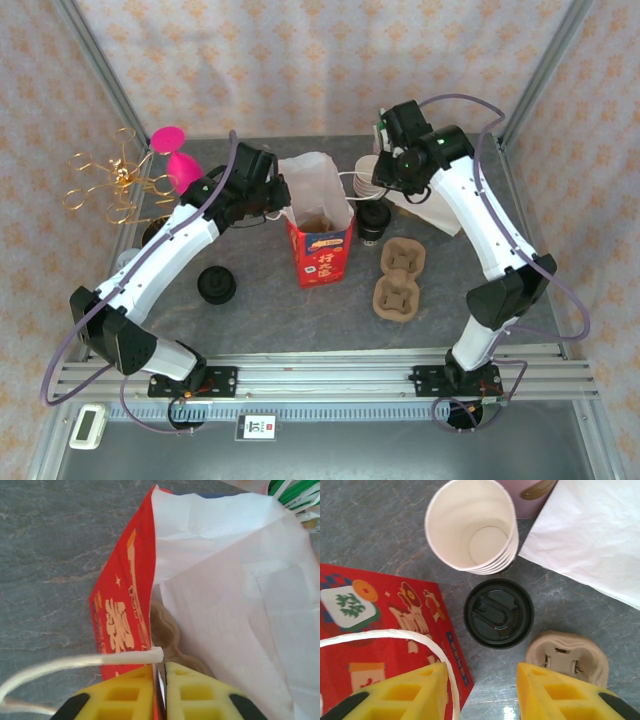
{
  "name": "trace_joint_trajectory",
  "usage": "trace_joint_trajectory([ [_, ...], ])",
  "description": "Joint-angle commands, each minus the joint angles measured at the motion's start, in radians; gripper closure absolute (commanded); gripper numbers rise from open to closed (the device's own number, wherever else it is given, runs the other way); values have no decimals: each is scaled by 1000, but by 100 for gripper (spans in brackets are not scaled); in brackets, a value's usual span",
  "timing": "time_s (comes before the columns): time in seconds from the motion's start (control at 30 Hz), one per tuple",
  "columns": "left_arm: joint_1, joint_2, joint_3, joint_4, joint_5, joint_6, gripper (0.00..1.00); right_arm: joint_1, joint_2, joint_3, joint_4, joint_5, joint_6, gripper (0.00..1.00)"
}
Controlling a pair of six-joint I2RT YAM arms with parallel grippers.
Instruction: Pack the takeout coffee
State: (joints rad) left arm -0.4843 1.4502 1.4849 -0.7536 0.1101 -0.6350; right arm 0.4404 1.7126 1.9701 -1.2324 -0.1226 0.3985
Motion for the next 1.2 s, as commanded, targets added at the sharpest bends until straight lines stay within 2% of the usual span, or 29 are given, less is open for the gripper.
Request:
trace_joint_trajectory([
  [0.0,0,11,44,-58,-87,18,95,-25,-48,-33,36,4,-16,59],
  [0.07,7,12,50,-68,-95,20,98,-28,-48,-22,37,-3,-22,58],
  [0.23,19,12,70,-86,-106,25,98,-27,-61,3,58,-99,-27,57],
  [0.33,29,17,70,-89,-96,33,99,-27,-73,7,98,-235,-33,55],
  [0.4,38,20,74,-102,-98,36,100,-26,-81,3,116,-250,-24,54],
  [0.47,46,13,73,-107,-104,37,100,-28,-81,4,105,-227,-30,54],
  [0.63,59,6,65,-116,-94,43,99,-32,-64,-74,82,-19,-41,50],
  [0.7,64,3,64,-116,-98,43,93,-32,-55,-141,106,20,-44,48],
  [0.8,67,-9,62,-95,-64,43,78,-32,-48,-219,175,-13,-53,45],
  [1.17,68,-36,28,-76,-49,34,78,-17,37,-357,310,-6,-92,33],
])
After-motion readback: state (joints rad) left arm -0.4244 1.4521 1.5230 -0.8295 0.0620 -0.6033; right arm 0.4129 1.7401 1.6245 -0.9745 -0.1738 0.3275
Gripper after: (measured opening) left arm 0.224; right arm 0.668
